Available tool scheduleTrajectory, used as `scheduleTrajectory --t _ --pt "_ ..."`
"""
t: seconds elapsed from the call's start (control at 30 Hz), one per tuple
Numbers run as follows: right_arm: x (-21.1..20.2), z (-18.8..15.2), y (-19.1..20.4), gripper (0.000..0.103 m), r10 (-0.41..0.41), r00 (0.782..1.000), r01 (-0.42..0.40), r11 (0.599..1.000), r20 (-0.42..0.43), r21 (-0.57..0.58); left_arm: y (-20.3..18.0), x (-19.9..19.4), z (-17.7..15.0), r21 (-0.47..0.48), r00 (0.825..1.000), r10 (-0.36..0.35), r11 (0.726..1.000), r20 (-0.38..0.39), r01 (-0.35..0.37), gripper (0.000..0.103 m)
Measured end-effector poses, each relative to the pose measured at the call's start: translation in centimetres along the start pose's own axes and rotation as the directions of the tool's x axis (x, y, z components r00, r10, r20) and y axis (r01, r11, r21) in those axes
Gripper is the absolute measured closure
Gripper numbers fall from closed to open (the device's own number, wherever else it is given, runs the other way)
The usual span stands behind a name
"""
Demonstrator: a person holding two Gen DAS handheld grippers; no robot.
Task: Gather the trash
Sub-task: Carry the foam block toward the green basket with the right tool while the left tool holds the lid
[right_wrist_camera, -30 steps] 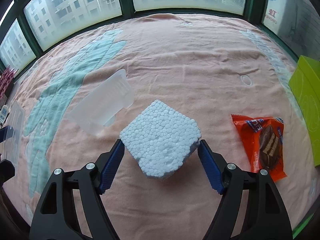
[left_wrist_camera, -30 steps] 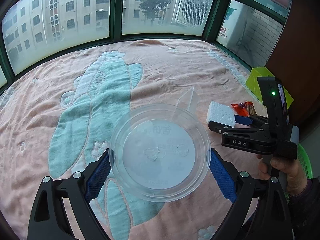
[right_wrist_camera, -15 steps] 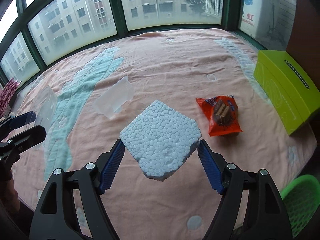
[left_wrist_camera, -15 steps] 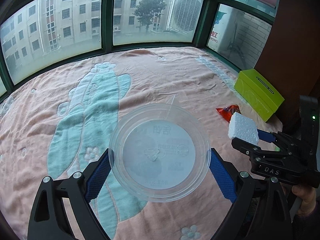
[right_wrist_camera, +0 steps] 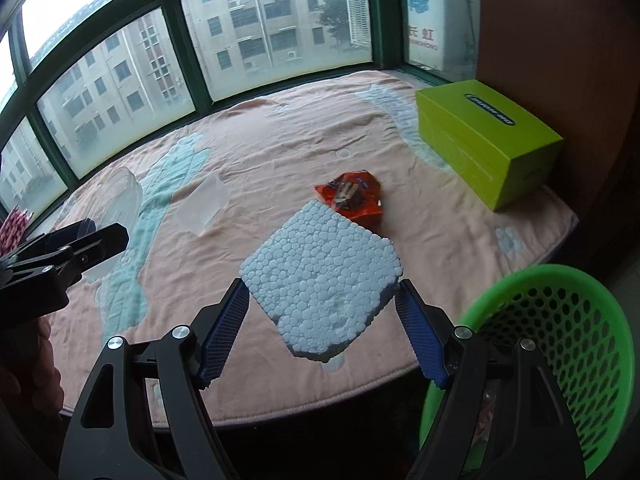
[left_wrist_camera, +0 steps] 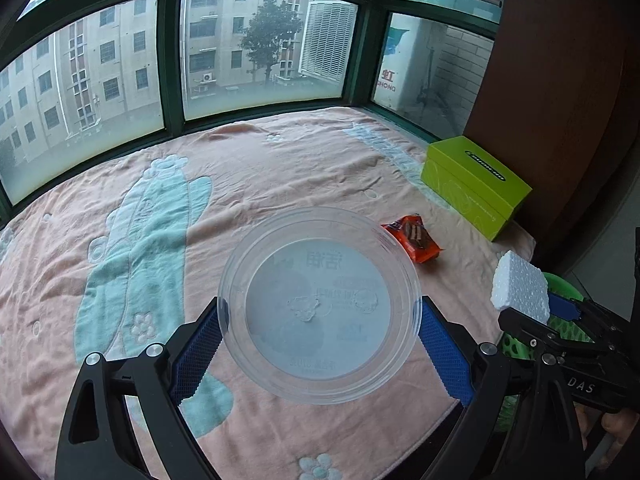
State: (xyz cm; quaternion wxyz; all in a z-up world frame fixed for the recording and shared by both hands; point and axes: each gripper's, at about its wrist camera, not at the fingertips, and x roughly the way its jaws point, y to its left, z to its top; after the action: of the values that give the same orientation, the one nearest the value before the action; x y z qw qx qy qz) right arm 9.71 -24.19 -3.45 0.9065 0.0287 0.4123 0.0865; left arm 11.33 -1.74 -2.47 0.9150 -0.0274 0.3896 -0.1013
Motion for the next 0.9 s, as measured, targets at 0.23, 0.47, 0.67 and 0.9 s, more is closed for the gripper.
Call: scheduleTrajectory --t 0.23,0.47,0.67,0.9 --pt "-3.6 -1.3 -2.1 0.028 -0.048 0.998 0.045 0.998 0.044 0.05 -3.0 -0.4 0.2 0.042 0.999 -0.038 0.998 0.01 0.038 0.013" --pt "-6.1 -2.5 -4.0 0.028 -0.095 0.993 0.088 0.992 0.073 0.093 -5.7 -0.7 0.5 0.084 0.997 -0.069 0.994 0.018 0.067 0.013" --pt "-7.9 -3.7 -5.9 0.028 -0.134 0.988 0.122 0.983 0.082 0.141 -7.7 -0.8 0.8 0.115 0.995 -0.099 0.989 0.026 0.095 0.013" --pt "-10.1 -5.0 -8.2 0.028 -0.194 0.977 0.173 0.965 0.092 0.198 -10.2 -1.0 1.2 0.147 0.99 -0.136 0.981 0.032 0.13 0.013"
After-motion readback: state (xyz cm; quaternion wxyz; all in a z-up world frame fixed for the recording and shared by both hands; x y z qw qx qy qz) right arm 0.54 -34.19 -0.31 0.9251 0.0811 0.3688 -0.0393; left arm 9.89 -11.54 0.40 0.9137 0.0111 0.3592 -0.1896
